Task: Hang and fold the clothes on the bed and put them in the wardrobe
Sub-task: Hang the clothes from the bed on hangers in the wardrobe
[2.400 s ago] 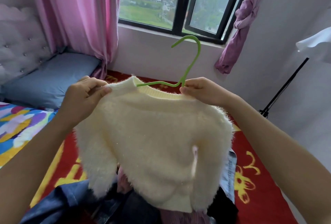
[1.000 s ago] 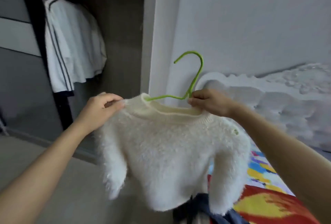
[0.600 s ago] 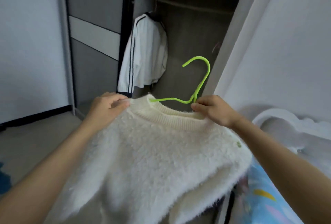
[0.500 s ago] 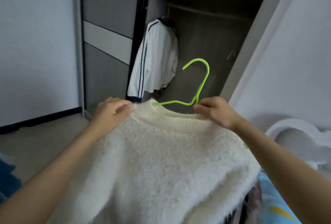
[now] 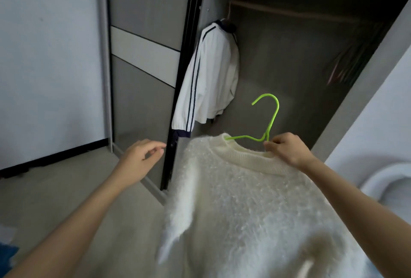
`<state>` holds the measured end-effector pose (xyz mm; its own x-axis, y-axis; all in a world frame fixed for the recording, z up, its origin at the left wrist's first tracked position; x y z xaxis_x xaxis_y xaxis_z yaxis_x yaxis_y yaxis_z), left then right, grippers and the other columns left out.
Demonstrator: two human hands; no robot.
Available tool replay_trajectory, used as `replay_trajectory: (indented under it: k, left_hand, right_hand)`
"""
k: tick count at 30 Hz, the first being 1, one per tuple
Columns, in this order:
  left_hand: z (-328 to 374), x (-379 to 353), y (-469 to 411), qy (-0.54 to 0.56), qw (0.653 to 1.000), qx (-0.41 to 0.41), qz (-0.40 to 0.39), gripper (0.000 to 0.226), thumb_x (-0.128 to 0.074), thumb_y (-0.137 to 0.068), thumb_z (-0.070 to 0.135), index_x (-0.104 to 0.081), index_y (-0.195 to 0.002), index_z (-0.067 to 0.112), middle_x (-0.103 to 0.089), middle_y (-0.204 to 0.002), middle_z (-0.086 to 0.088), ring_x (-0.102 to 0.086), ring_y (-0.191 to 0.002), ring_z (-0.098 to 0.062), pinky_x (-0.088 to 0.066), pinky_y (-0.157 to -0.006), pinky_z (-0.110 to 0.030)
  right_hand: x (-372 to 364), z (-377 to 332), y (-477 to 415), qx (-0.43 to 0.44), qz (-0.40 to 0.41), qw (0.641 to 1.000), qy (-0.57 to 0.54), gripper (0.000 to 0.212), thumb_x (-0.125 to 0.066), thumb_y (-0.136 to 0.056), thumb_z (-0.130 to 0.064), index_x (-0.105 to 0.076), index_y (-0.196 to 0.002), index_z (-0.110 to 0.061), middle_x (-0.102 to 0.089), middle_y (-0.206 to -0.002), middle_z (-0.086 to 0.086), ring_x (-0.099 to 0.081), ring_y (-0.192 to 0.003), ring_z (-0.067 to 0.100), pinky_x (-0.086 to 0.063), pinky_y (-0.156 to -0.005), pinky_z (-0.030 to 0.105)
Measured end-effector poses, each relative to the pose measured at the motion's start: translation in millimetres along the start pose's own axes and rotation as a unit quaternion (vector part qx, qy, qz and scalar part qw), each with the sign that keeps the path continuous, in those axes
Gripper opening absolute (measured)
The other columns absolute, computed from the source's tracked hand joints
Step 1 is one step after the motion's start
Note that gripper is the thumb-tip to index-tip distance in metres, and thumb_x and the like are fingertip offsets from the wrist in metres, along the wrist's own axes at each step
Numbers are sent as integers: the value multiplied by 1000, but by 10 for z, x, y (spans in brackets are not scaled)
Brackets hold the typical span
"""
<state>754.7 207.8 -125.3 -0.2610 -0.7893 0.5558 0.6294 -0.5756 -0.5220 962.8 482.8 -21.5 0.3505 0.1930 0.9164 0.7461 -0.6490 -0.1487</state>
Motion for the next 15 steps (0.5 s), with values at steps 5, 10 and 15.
replay_trajectory:
  k: [5, 10, 15]
  left_hand:
    - [-176, -363, -325, 20, 999, 6, -34, 19, -59, -90, 9, -68, -105, 16, -64, -91, 0, -59, -91, -21, -43, -82, -34]
    - [-233, -626, -934, 11, 999, 6, -40, 20, -58, -91, 10, -67, -106, 19, -65, -95, -2, -59, -93, -18, -42, -83, -31]
    - [-203, -856, -1693, -13, 999, -18, -24, 19, -58, -91, 12, -67, -107, 16, -63, -92, 4, -56, -83, 3, -38, -73, -8]
  right_hand:
    - [-72, 362, -529, -72, 19, 997, 3, 36, -55, -91, -31, -58, -58, -17, -55, -65, 5, -53, -72, 27, -36, -62, 29]
    - [-18, 649, -1321, -93, 49, 987, -123, 32, -61, -86, -20, -60, -57, -8, -54, -61, 11, -49, -61, 22, -38, -60, 31]
    - [105, 680, -2143, -116, 81, 937, -320, 35, -61, -87, -11, -49, -54, -7, -41, -46, 6, -37, -34, 12, -26, -38, 19]
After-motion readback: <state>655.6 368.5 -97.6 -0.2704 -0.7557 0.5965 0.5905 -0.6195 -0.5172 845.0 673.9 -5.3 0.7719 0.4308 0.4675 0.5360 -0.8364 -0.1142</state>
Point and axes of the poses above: each hand's wrist, its own y-axis away from the middle knuckle, its own x-axis out of the back of the hand, z = x × y, the point moved 1 cm from there along -y, towards the middle knuckle
